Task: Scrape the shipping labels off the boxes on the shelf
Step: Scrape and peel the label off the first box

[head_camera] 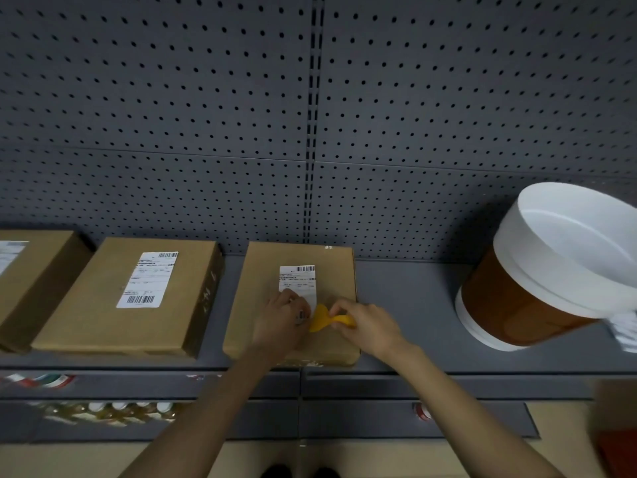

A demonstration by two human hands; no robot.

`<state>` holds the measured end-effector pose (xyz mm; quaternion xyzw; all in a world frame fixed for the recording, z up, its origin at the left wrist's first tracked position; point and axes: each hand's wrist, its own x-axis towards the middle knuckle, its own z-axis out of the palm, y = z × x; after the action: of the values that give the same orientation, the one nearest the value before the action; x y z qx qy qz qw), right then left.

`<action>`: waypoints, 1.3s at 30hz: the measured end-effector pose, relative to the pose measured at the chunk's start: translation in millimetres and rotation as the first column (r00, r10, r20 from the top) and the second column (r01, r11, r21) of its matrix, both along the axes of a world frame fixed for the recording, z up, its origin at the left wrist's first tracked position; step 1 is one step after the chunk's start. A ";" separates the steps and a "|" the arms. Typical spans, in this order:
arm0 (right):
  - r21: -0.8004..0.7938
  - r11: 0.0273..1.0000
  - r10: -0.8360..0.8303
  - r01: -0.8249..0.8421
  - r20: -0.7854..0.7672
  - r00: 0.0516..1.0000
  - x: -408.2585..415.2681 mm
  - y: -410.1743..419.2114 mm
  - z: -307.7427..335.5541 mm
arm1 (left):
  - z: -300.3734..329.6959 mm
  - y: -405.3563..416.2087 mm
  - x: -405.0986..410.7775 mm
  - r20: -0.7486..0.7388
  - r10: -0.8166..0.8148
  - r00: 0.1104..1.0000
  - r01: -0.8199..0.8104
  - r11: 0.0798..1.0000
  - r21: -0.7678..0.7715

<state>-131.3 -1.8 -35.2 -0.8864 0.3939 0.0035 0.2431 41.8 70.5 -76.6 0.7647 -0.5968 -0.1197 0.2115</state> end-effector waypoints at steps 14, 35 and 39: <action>0.121 0.987 -0.101 0.102 -0.018 0.995 2.8 -0.9 4.4 | 10.3 -7.2 -0.7 -0.113 0.079 0.990 -0.066 0.991 0.114; -0.008 0.992 -0.129 0.130 -0.156 0.979 20.3 0.6 8.2 | 23.9 -15.8 18.3 -0.366 0.180 0.913 -0.111 0.973 0.203; 0.024 0.991 -0.129 0.133 -0.121 0.984 17.3 0.4 7.4 | 27.8 -17.1 19.1 -0.321 0.152 0.935 -0.088 0.974 0.207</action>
<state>-114.1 -1.4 -27.8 -0.8529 0.4650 0.0466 0.2330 60.9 53.4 -48.8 0.7851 -0.4901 -0.2908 0.2427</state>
